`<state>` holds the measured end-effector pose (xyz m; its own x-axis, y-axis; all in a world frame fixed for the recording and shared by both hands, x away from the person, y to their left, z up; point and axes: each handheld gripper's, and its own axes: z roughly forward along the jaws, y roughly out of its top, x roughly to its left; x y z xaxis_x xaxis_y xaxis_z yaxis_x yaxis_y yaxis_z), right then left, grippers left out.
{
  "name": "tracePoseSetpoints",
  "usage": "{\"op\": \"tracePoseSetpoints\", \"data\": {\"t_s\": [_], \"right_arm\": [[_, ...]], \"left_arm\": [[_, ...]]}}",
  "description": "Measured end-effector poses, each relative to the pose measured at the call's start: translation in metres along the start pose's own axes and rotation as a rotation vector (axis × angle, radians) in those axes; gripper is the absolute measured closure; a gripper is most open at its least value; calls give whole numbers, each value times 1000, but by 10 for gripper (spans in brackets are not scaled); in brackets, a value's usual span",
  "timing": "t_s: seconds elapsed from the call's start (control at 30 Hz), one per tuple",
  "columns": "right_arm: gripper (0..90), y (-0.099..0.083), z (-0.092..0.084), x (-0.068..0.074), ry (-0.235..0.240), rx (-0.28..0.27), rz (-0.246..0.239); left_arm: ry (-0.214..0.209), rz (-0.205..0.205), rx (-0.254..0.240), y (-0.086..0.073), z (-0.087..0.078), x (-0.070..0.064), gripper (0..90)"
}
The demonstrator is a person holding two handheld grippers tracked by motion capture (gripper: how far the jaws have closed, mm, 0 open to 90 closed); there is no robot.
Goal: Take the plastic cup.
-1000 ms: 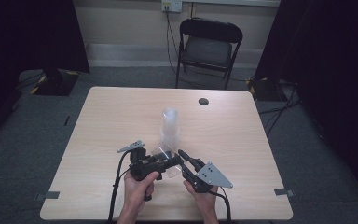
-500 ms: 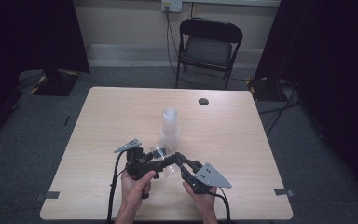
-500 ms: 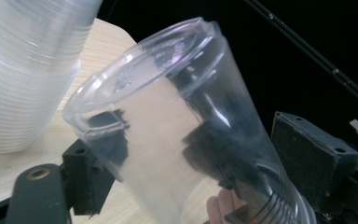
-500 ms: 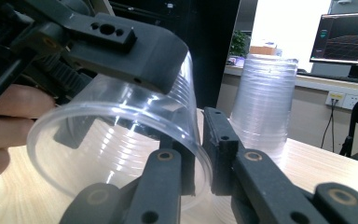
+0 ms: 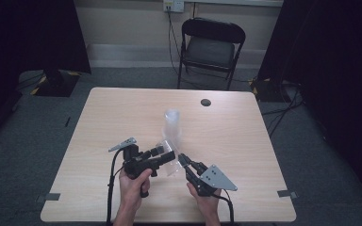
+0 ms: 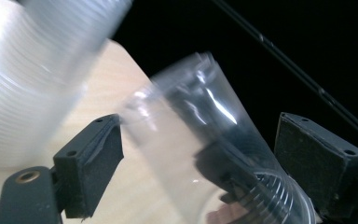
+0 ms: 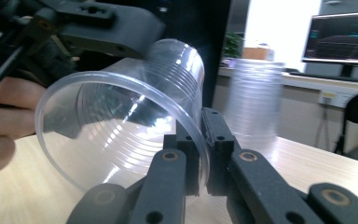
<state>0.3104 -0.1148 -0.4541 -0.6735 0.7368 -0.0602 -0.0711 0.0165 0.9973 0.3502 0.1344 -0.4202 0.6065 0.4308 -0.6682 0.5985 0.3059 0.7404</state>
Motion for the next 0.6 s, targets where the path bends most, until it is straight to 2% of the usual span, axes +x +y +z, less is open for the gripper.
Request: {"op": "tracePoseSetpoints", "data": {"t_s": [0.13,0.3,0.37,0.47,0.53,0.6], "right_arm": [[865,1,-6,-7,-27,-3,13],[864,-1,-8,-12,-41,32,51],[865,0,-8,-14,-47,51,60],[864,1,-9,-17,-47,79,84],[865,1,-9,-19,-44,97,99],[865,1,-10,-21,-47,119,110]], "left_arm": [[23,17,-7,4,-6,3,153],[34,42,-16,5,-8,5,153],[55,74,-11,5,-9,6,153],[51,126,-29,3,-11,7,153],[73,153,-27,2,-12,6,153],[93,202,-20,2,-13,6,155]]}}
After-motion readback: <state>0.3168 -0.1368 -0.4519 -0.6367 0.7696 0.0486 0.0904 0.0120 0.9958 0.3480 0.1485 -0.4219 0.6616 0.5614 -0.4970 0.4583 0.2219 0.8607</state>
